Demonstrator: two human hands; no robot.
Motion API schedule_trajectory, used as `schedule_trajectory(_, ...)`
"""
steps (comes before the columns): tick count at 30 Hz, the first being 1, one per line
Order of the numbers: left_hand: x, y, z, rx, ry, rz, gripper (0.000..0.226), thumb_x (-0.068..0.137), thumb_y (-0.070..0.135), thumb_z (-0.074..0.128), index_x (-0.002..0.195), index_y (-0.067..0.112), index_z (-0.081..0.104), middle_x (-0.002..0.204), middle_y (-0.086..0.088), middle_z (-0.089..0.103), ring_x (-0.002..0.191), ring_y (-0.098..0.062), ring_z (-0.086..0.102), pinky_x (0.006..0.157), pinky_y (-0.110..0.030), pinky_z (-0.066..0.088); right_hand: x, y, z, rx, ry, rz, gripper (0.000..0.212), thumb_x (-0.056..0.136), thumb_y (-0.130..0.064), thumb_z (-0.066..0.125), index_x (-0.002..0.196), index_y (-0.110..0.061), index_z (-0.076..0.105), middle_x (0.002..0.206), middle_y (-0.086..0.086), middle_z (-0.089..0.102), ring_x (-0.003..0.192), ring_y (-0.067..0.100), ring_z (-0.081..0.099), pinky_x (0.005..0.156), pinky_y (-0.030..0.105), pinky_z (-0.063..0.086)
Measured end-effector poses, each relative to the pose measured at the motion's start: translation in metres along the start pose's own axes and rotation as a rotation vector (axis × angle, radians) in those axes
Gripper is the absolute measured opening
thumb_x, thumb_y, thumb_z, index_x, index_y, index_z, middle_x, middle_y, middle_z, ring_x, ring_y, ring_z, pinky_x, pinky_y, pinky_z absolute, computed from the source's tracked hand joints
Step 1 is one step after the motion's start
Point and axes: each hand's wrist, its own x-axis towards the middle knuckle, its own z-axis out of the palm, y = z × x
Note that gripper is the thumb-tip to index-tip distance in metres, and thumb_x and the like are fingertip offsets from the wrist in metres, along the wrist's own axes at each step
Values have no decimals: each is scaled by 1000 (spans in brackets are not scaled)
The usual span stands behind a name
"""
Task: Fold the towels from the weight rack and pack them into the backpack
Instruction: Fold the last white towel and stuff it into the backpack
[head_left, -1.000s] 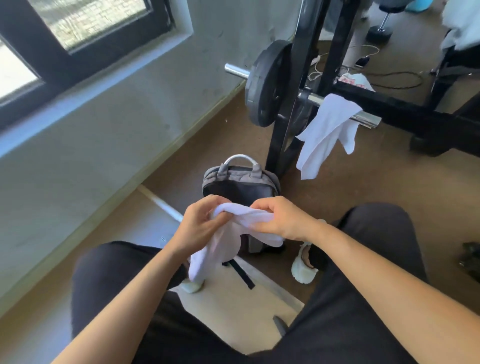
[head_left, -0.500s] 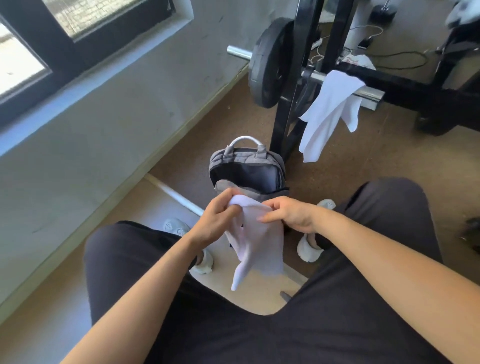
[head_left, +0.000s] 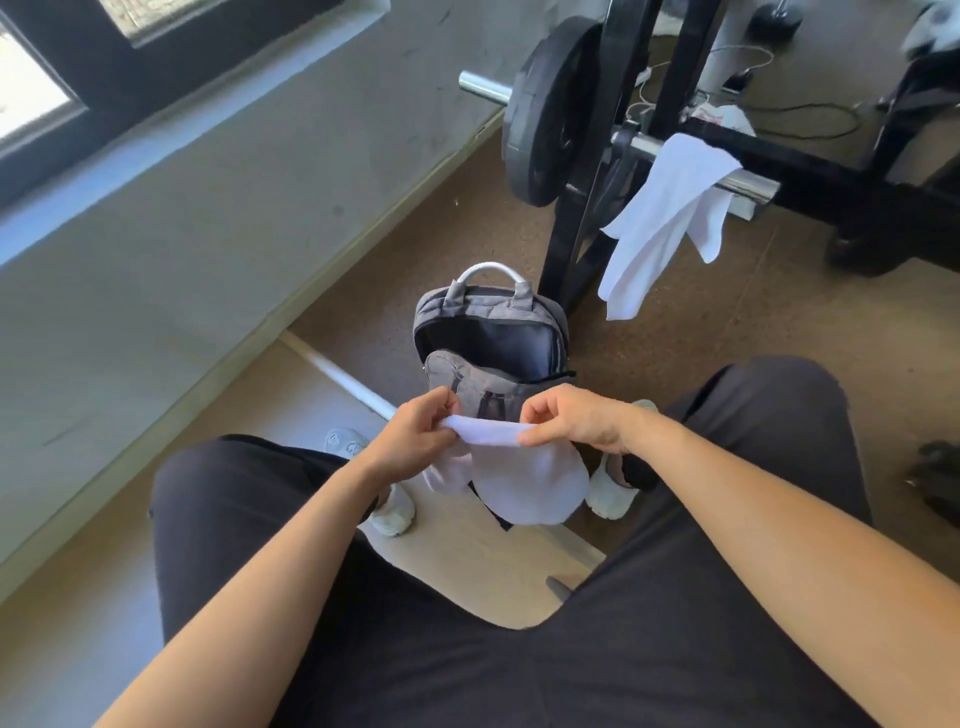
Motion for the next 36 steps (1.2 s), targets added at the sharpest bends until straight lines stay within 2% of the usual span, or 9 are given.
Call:
schedule_trajectory(3,1,-9,0,198,-21,-30,28,83,6,58,82,30,46,75,8,56,69,-17,50,62,-35,38,-2,-4,-3,-159,239,-109,15,89,-27,75,86,-13,70,72,-1,62,70,8,57,73,33,50)
schedule_trajectory(8,3,-13,-2,380,-4,-173,32,89,40,72,80,22,47,76,3,57,74,-26,52,63,-40,40,-11,-7,-7,-312,577,-252,16,91,-35,70,82,-23,65,68,3,64,66,20,60,67,42,56)
schedule_trajectory(15,-3,-17,-31,413,180,-284,44,85,54,73,74,15,58,70,3,60,73,-21,56,60,-34,39,-24,-7,-42,-516,840,-53,66,86,-68,62,53,-15,39,50,2,42,48,19,43,51,31,32)
schedule_trajectory(19,-5,-13,-45,153,466,-216,36,87,33,79,69,16,53,60,4,50,62,-18,47,57,-35,34,-28,-7,-57,-542,623,96,63,82,-66,68,54,-17,40,52,1,40,52,18,44,54,33,34)
schedule_trajectory(22,-7,-14,-52,145,651,-244,14,89,22,71,86,18,59,74,3,62,76,-26,57,63,-35,39,-35,-4,-60,-492,330,123,44,82,-45,79,60,-18,54,60,-2,50,59,14,49,60,30,38)
schedule_trajectory(24,-7,-14,-54,207,711,-292,6,92,19,62,94,20,57,84,2,64,82,-30,57,70,-37,40,-38,1,-63,-491,289,152,36,86,-37,77,62,-19,60,61,-2,52,61,14,50,61,28,39)
schedule_trajectory(29,-10,-16,-58,377,805,-398,6,93,19,57,96,23,55,90,2,59,87,-35,57,75,-39,37,-40,10,-81,-371,727,88,29,94,-32,69,74,-12,70,72,8,65,71,21,60,64,34,46)
schedule_trajectory(32,-12,-20,-63,407,770,-454,5,95,27,58,95,26,53,93,-4,62,96,-42,63,76,-40,38,-41,14,-90,-268,1001,24,53,95,-36,65,61,-2,45,61,23,45,57,28,42,56,37,28)
schedule_trajectory(36,-10,-29,-70,439,703,-567,21,89,41,64,85,20,64,92,-9,71,97,-41,65,79,-41,46,-40,12,-91,-115,1131,69,57,96,-41,62,58,-6,38,55,11,38,53,23,37,54,37,26)
